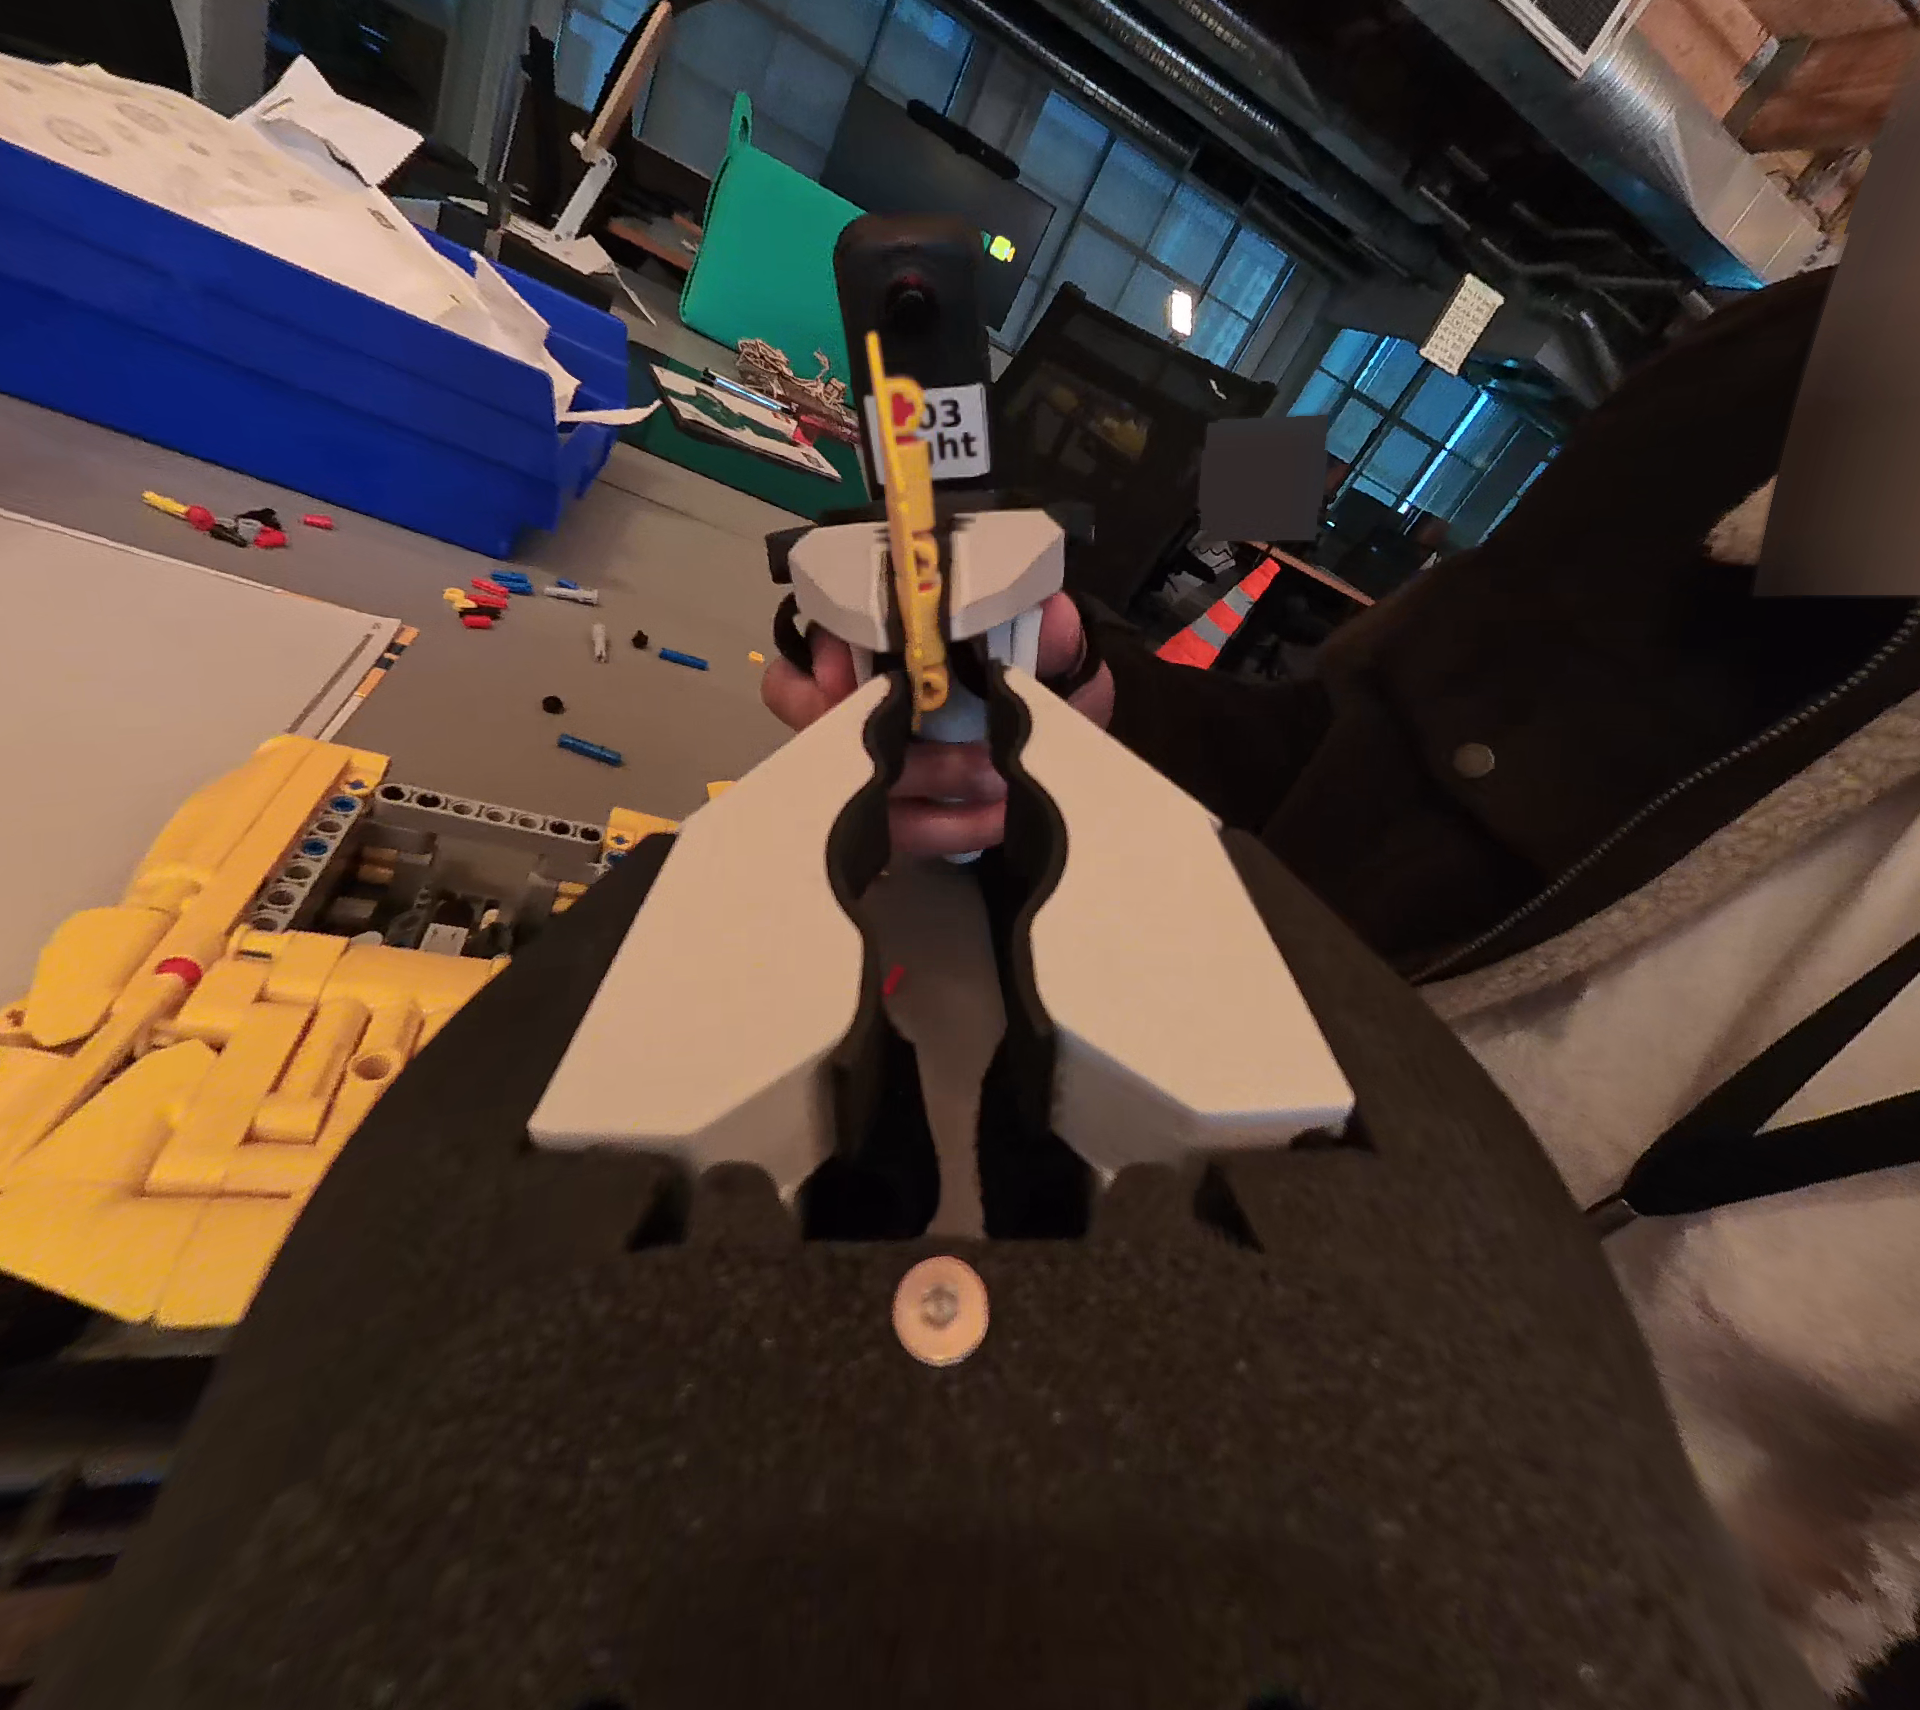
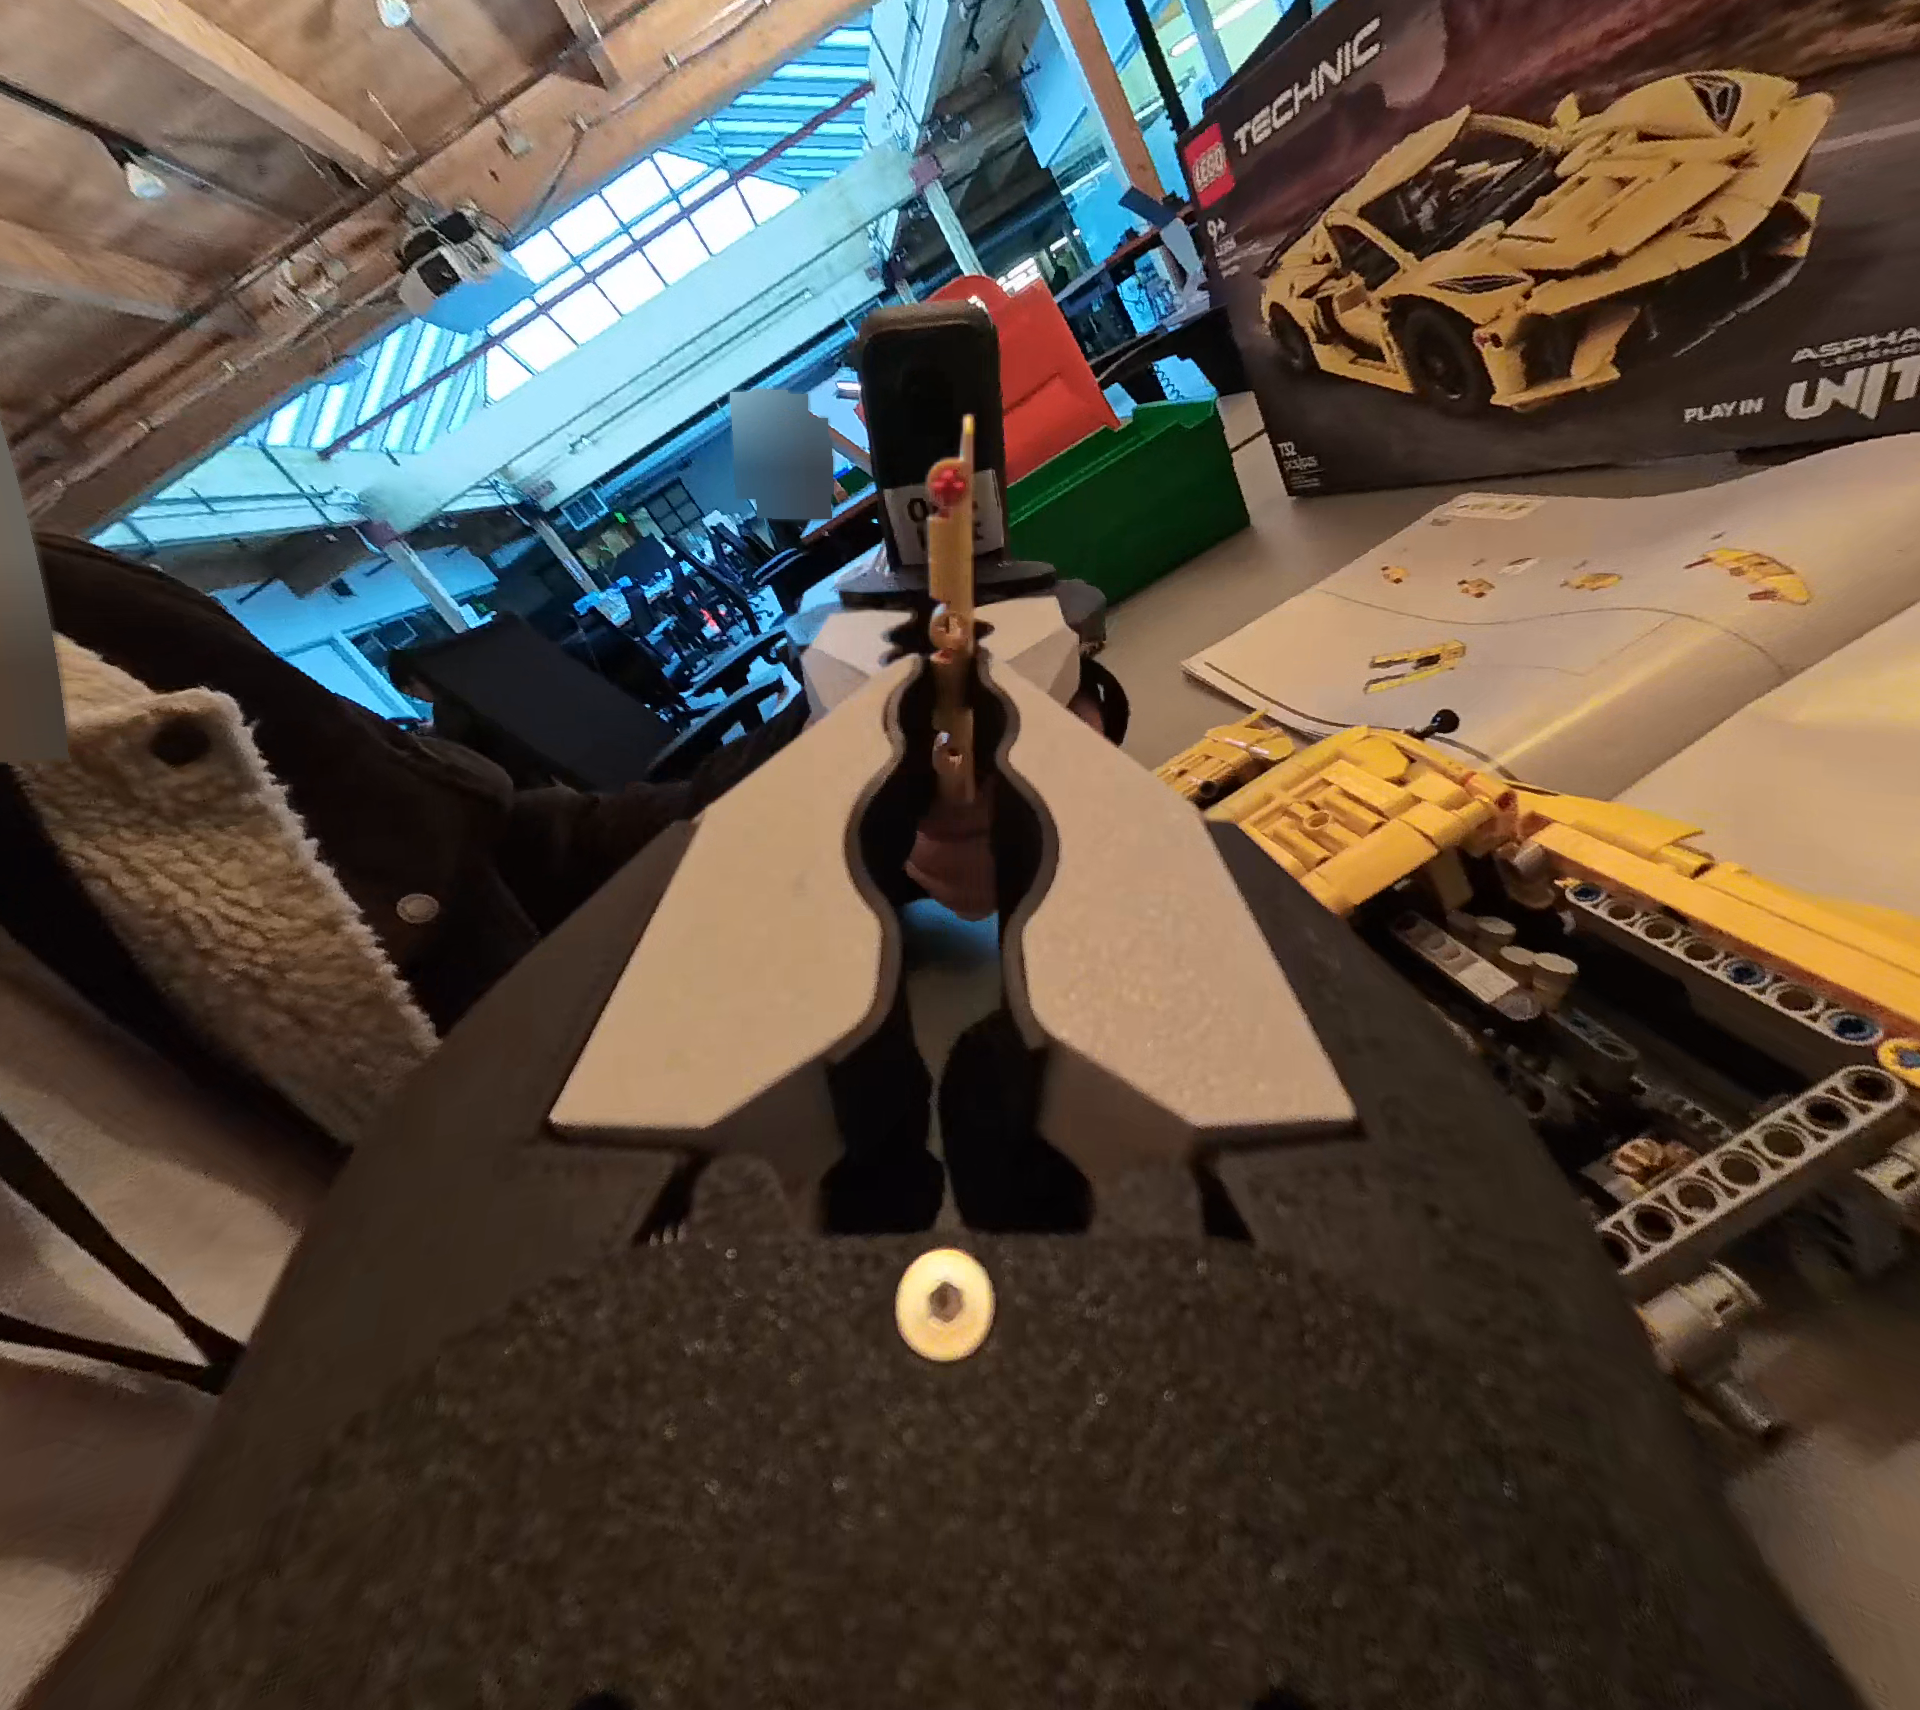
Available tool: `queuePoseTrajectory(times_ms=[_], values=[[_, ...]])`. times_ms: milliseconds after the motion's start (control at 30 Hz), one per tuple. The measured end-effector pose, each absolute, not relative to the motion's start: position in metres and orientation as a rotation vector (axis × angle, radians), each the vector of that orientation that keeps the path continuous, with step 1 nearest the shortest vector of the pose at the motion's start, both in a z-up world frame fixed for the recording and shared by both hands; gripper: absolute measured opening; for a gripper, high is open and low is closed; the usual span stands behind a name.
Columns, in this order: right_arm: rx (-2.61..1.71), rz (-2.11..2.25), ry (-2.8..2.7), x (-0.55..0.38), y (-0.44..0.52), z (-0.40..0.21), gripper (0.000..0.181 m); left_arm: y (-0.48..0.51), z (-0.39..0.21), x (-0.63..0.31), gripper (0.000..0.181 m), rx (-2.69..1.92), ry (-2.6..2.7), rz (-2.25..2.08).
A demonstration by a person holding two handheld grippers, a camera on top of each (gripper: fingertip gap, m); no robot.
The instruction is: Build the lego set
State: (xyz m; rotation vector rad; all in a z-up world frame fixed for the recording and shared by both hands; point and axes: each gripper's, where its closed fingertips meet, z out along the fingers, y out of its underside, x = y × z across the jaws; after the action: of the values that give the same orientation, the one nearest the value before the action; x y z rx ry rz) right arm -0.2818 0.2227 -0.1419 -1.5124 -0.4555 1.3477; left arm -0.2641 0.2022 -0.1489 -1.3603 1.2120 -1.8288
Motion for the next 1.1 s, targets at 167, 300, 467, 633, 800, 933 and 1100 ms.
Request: queuePoseTrajectory(times_ms=[167,300,467,633,800,933,1100], values=[[-1.548,1.327,-0.487,-0.283,0.222,-0.146,0.006,0.205,-0.151,-0.264,0.009,-1.372,1.205,-1.800],[-1.547,1.342,-0.475,-0.282,0.222,-0.146,0.007,0.206,-0.153,-0.264,0.007,-1.374,1.225,-1.759],[-1.540,1.366,-0.494,-0.285,0.219,-0.144,0.007,0.203,-0.153,-0.266,0.006,-1.337,1.257,-1.726],[-1.577,1.122,-0.680,-0.260,0.206,-0.151,0.029,0.205,-0.143,-0.274,0.006,-1.295,1.239,-1.741],[-1.989,0.618,-1.154,-0.220,0.154,-0.250,0.024,0.217,-0.134,-0.281,0.006,-1.308,1.170,-1.748],[-2.094,0.525,-1.166,-0.211,0.136,-0.283,0.021,0.215,-0.135,-0.280,0.006,-1.313,1.176,-1.764],[-2.105,0.462,-1.196,-0.215,0.137,-0.298,0.015,0.211,-0.133,-0.280,0.006,-1.293,1.169,-1.823]])
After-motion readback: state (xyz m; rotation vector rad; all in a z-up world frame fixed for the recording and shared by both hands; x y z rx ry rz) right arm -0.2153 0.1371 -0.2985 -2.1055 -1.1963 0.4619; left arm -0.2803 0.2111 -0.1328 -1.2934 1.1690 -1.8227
